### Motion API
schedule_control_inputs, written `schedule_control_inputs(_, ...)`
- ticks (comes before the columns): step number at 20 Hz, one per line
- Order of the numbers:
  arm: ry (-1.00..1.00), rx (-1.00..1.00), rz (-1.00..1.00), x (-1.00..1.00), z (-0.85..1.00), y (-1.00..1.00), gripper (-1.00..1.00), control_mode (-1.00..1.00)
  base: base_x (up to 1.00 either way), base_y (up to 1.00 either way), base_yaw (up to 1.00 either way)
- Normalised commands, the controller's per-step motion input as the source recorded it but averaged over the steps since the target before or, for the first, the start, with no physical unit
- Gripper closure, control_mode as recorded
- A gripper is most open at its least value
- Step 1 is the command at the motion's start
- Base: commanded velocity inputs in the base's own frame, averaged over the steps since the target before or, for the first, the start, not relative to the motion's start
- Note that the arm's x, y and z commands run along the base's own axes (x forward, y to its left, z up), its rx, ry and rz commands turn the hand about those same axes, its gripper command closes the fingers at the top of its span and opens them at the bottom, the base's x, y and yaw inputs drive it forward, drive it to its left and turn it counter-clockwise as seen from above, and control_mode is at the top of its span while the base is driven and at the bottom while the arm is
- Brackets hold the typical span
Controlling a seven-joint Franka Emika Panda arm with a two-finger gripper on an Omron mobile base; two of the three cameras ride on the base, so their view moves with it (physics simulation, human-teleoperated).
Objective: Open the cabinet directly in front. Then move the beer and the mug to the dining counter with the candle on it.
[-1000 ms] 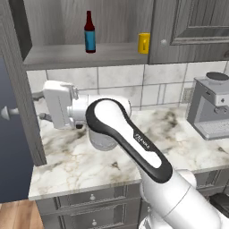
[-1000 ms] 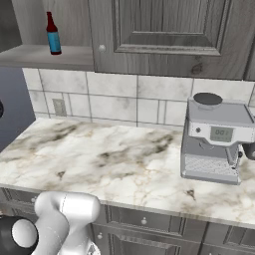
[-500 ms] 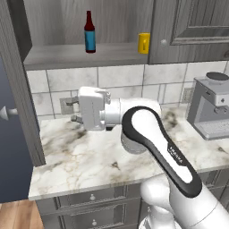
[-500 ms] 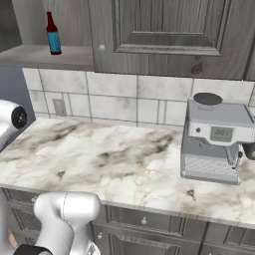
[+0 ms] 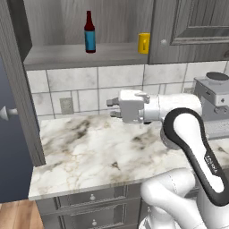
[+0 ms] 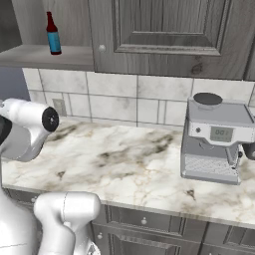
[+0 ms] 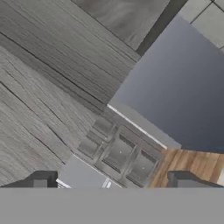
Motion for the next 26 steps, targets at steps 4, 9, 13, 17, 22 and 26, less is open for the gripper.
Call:
schedule_control_inputs(4, -0.28, -0.14, -0.09, 0.0, 0.01, -1.0, -1.0, -1.0, 0.0, 0.0, 0.0)
schedule_control_inputs(9, -0.28, -0.15, -0.16, 0.01, 0.07, -1.0, -1.0, -1.0, 0.0, 0.0, 0.0)
schedule_control_inputs(13, -0.22, -0.13, -0.26, 0.07, 0.15, -1.0, -1.0, -1.0, 0.0, 0.0, 0.0)
schedule_control_inputs(17, -0.05, -0.1, -0.39, 0.02, 0.22, -1.0, -1.0, -1.0, 0.0, 0.0, 0.0)
schedule_control_inputs(22, -0.1, -0.15, -0.43, 0.0, 0.25, -0.83, -1.0, -1.0, 0.0, 0.0, 0.0)
schedule_control_inputs(26, -0.15, -0.18, -0.23, 0.0, 0.23, -0.12, -1.0, -1.0, 0.0, 0.0, 0.0)
